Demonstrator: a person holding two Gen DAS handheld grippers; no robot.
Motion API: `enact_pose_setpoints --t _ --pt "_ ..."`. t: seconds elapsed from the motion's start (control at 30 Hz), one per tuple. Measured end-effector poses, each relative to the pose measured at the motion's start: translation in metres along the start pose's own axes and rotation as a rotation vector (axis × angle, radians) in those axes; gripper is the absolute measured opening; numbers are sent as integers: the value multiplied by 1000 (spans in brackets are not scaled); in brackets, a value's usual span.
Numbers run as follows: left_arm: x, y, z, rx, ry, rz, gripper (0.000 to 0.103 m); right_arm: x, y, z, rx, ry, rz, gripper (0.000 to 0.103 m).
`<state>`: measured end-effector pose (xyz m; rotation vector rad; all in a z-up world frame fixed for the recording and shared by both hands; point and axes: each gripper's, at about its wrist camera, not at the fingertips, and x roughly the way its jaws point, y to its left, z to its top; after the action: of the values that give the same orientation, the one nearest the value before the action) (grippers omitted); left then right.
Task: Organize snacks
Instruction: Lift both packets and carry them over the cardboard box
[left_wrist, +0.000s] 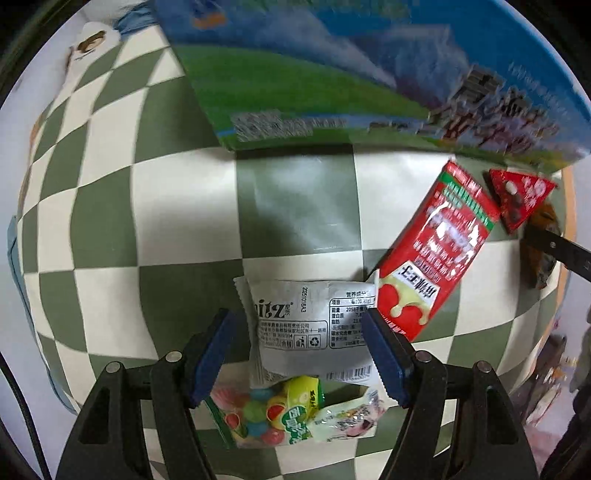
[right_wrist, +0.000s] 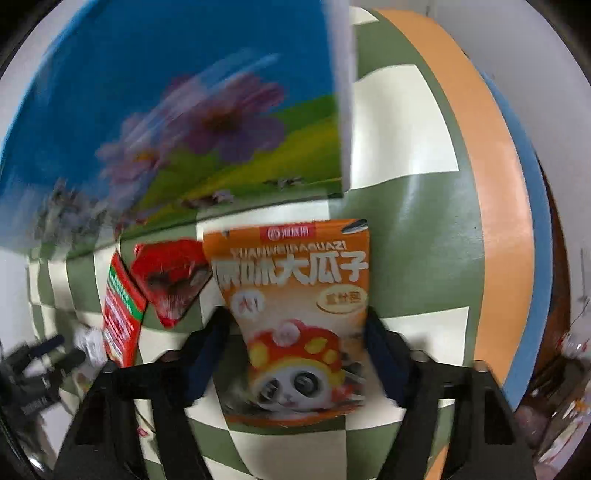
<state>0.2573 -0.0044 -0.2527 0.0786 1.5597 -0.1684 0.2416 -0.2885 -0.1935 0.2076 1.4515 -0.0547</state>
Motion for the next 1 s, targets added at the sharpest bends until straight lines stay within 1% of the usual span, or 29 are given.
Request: enact_pose_setpoints --t 0.03,0.1,0.13,0.17,0.2,0.27,0.37,0.4,0.43,0.5,0.57,0.63,0.67,0.77,0.87,0.93,1.0 --pt "5 1 7 6 11 1 72 -1 1 -4 -6 3 11 62" --pt "18 1 8 8 53 -19 74 -3 1 -16 0 25 37 62" --pt "26 0 10 -1 84 -37 76 -3 2 -21 -2 32 40 62" --pt "33 0 10 -19 107 -61 77 -2 2 -27 -2 41 41 62" --pt "37 -1 10 -34 116 -67 79 -1 2 -31 0 46 44 62" --pt "40 -3 11 -32 111 -45 80 2 3 -36 6 50 43 62" --pt "44 -6 12 -30 78 -18 79 8 2 -35 16 54 36 62" --pt "42 -8 9 -34 57 -9 70 10 4 -35 13 57 30 64" --pt "36 -18 -7 -37 44 -3 62 14 4 -35 9 60 24 64" --pt "30 -22 -17 -40 29 2 57 20 11 -35 -12 56 2 62" --pt "24 -24 -24 -49 15 0 56 15 14 -41 -31 27 -10 59" --pt "16 -24 -39 -63 1 -6 56 9 14 -49 -35 1 -6 56" --pt "9 -24 -34 -65 -10 -13 56 3 14 -51 -32 -11 6 53" --pt "-19 -32 -45 -75 -57 -51 56 -16 15 -60 -28 -46 44 53" --pt "-56 -41 -54 -83 -117 -106 56 -43 14 -67 -31 -87 85 53" --pt "-85 -49 -47 -84 -165 -137 56 -62 16 -67 -34 -117 115 53" --pt "-116 -57 -40 -67 -219 -157 56 -89 19 -64 -42 -164 153 53"
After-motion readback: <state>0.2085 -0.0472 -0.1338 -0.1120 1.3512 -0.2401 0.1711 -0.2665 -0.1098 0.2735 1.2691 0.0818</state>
